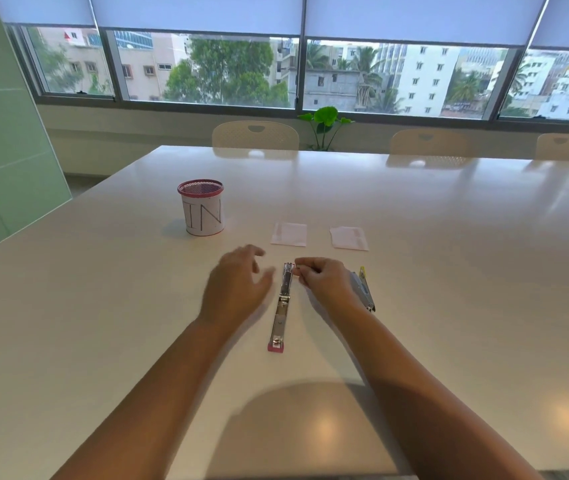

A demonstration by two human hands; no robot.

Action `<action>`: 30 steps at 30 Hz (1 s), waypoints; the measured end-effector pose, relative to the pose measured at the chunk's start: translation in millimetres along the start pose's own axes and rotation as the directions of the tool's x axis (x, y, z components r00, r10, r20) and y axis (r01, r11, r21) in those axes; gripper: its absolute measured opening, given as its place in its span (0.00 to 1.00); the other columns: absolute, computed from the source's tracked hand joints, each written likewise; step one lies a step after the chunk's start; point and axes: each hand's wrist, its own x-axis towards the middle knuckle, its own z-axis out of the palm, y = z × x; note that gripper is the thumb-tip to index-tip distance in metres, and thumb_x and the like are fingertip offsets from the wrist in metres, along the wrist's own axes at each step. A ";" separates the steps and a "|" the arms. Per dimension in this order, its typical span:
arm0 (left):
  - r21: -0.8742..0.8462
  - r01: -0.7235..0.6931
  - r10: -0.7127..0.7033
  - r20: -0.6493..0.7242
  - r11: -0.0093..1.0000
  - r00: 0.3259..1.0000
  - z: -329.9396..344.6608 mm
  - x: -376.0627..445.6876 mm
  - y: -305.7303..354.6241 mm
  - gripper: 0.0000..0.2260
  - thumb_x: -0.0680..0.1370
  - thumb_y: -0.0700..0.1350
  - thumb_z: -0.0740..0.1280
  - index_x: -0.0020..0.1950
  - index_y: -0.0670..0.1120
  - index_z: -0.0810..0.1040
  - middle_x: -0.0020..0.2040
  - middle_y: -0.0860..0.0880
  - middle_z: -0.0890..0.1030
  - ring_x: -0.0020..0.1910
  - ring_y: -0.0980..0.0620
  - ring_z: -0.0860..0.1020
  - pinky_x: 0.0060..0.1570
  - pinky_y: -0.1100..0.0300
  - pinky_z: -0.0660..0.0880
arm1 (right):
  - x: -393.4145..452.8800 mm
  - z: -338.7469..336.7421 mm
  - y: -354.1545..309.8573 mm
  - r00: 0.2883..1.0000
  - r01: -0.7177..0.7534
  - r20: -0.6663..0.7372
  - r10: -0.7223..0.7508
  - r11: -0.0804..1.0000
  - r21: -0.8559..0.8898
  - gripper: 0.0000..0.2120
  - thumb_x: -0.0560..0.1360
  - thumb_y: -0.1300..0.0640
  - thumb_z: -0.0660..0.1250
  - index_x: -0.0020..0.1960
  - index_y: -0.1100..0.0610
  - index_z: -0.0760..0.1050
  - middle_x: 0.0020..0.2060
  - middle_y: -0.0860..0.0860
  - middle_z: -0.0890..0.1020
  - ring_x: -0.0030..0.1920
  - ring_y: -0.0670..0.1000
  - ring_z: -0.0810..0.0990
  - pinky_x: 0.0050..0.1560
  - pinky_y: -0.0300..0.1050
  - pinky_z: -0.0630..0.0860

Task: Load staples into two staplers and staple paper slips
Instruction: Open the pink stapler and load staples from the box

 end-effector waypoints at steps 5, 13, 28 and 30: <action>0.189 0.009 -0.065 0.292 0.982 0.954 20.9 -8.7 19.1 0.29 0.67 0.66 0.66 0.59 0.49 0.70 0.55 0.51 0.73 0.54 0.51 0.72 0.53 0.53 0.73 | 0.5 -4.4 -3.0 0.989 0.135 -0.052 -0.136 0.991 -0.015 0.06 0.75 0.68 0.63 0.50 0.63 0.77 0.36 0.51 0.82 0.36 0.42 0.81 0.45 0.36 0.80; 0.202 0.172 -0.217 0.230 0.964 0.949 10.0 -4.5 8.7 0.12 0.72 0.51 0.65 0.49 0.44 0.77 0.51 0.45 0.77 0.50 0.45 0.75 0.47 0.54 0.73 | 7.2 -13.8 -3.1 0.984 0.147 -0.114 -0.138 0.986 0.073 0.03 0.72 0.67 0.69 0.46 0.65 0.79 0.31 0.52 0.80 0.28 0.39 0.80 0.36 0.30 0.78; 0.083 0.130 -0.146 0.226 0.988 0.963 4.7 -0.8 3.6 0.08 0.72 0.47 0.66 0.49 0.47 0.79 0.49 0.47 0.81 0.50 0.47 0.77 0.45 0.55 0.73 | 3.6 -20.5 -7.8 0.975 0.178 0.156 -0.155 0.974 -0.141 0.08 0.69 0.65 0.73 0.47 0.67 0.80 0.21 0.44 0.79 0.23 0.39 0.76 0.30 0.30 0.76; 0.040 0.129 -0.135 0.251 0.991 0.958 6.1 -0.3 1.7 0.07 0.72 0.47 0.67 0.48 0.47 0.79 0.48 0.47 0.81 0.49 0.47 0.77 0.47 0.53 0.74 | 0.9 -24.1 -11.7 0.966 0.239 0.157 -0.206 0.944 -0.227 0.08 0.68 0.62 0.74 0.46 0.64 0.82 0.25 0.44 0.79 0.23 0.36 0.75 0.28 0.26 0.70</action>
